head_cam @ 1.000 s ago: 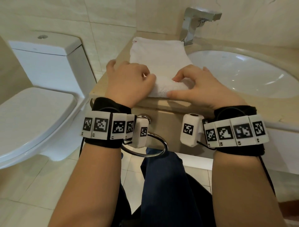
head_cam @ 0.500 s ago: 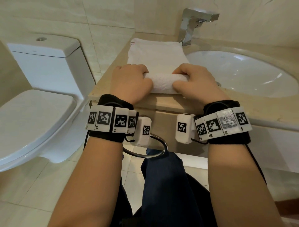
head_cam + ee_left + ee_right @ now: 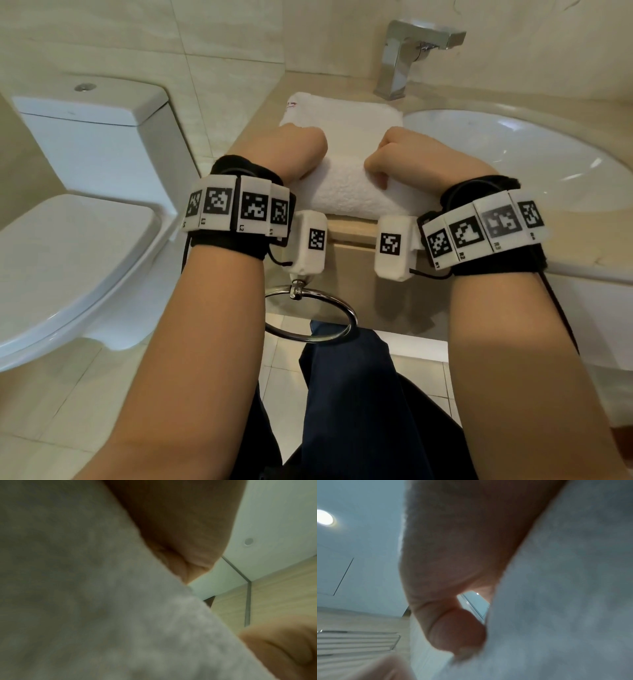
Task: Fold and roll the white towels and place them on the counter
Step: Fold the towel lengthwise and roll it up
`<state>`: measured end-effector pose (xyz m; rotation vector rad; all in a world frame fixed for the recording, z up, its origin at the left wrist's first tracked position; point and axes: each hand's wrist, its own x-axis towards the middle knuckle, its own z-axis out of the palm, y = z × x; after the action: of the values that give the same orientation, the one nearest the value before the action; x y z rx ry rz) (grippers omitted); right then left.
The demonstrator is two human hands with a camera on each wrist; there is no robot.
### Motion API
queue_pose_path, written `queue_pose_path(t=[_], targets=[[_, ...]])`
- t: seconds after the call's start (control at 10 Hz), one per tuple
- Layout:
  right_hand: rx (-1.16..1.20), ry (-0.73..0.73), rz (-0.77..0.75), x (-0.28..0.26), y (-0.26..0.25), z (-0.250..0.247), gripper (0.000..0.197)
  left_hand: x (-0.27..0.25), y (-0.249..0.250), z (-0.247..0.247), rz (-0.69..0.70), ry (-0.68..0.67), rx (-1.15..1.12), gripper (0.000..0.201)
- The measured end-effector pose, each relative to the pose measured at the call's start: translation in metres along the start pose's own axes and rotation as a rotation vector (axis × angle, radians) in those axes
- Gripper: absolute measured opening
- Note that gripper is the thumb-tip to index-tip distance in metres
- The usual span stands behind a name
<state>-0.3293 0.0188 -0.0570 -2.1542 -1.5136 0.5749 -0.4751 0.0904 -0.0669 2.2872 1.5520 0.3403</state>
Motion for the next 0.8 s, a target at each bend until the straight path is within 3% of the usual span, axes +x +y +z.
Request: queue_pose_path(t=[0.1,0.2,0.3,0.4,0.6,0.7,0.8], targets=[[0.006,-0.030,0.030,-0.001,0.003,-0.002,0.033,0.000,0.007,-0.002,-0.148,-0.030,-0.194,0.028],[0.041,0.034,-0.011,-0.002,0.006,-0.001,0.031,-0.002,0.007,0.000,-0.086,-0.034,-0.181,0.025],[0.021,0.155,-0.050,-0.003,0.014,-0.002,0.030,-0.007,0.004,0.002,-0.031,0.084,0.037,0.026],[-0.018,0.261,-0.085,-0.003,0.021,-0.002,0.030,-0.009,0.002,0.005,0.098,0.285,0.043,0.029],[-0.141,0.401,-0.209,-0.009,0.019,0.006,0.017,-0.022,-0.001,0.009,0.218,0.439,-0.040,0.021],[-0.189,0.428,-0.234,-0.012,0.016,0.009,0.005,-0.030,0.000,0.011,0.228,0.445,-0.042,0.024],[-0.226,0.430,-0.251,-0.014,0.014,0.009,0.015,-0.036,-0.001,0.012,0.247,0.360,-0.013,0.034]])
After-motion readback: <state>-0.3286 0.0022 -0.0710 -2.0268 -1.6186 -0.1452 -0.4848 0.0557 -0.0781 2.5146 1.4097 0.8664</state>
